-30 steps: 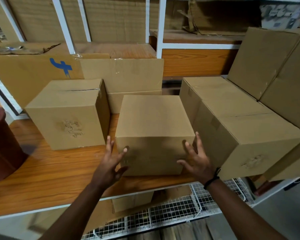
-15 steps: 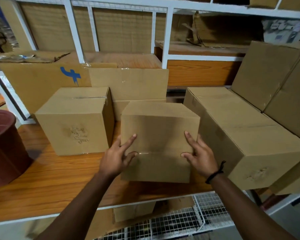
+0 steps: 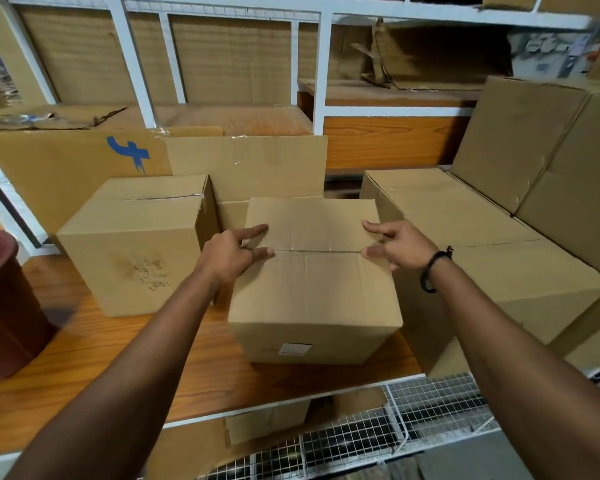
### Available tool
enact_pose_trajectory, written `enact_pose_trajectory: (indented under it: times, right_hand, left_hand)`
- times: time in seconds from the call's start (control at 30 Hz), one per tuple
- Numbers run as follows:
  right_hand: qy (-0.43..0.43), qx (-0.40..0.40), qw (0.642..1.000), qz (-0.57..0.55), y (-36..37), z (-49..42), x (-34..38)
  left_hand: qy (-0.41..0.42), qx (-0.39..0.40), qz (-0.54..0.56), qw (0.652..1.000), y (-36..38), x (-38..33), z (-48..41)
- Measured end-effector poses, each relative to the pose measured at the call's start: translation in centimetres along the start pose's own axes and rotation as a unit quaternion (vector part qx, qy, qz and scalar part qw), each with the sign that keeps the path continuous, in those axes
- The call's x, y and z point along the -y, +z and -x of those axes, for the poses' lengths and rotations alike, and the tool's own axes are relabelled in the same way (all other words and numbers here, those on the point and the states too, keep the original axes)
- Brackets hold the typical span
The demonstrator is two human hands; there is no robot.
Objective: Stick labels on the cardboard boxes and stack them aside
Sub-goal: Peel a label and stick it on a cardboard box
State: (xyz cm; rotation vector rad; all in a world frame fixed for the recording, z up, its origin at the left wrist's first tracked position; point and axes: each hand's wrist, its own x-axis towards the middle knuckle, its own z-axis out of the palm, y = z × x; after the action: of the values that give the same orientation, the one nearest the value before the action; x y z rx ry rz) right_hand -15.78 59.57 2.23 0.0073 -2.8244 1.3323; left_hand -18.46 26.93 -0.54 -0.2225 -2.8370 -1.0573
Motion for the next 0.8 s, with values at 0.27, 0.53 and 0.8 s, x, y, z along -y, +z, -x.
enact_pose_trajectory:
  times: [0.27, 0.53, 0.8]
  right_hand:
    - [0.038, -0.025, 0.999, -0.015, 1.6, -2.5, -0.9]
    - [0.045, -0.027, 0.999, -0.012, 2.2, -2.3, -1.7]
    - [-0.003, 0.054, 0.997, 0.063, 3.9, 5.5, -2.5]
  left_hand:
    - [-0.04, 0.046, 0.043, 0.997, 1.3, 0.6, -2.7]
    - [-0.052, 0.051, 0.214, 0.974, 1.7, 1.8, -1.6]
    - [-0.031, 0.091, 0.344, 0.934, 1.8, 2.9, 2.6]
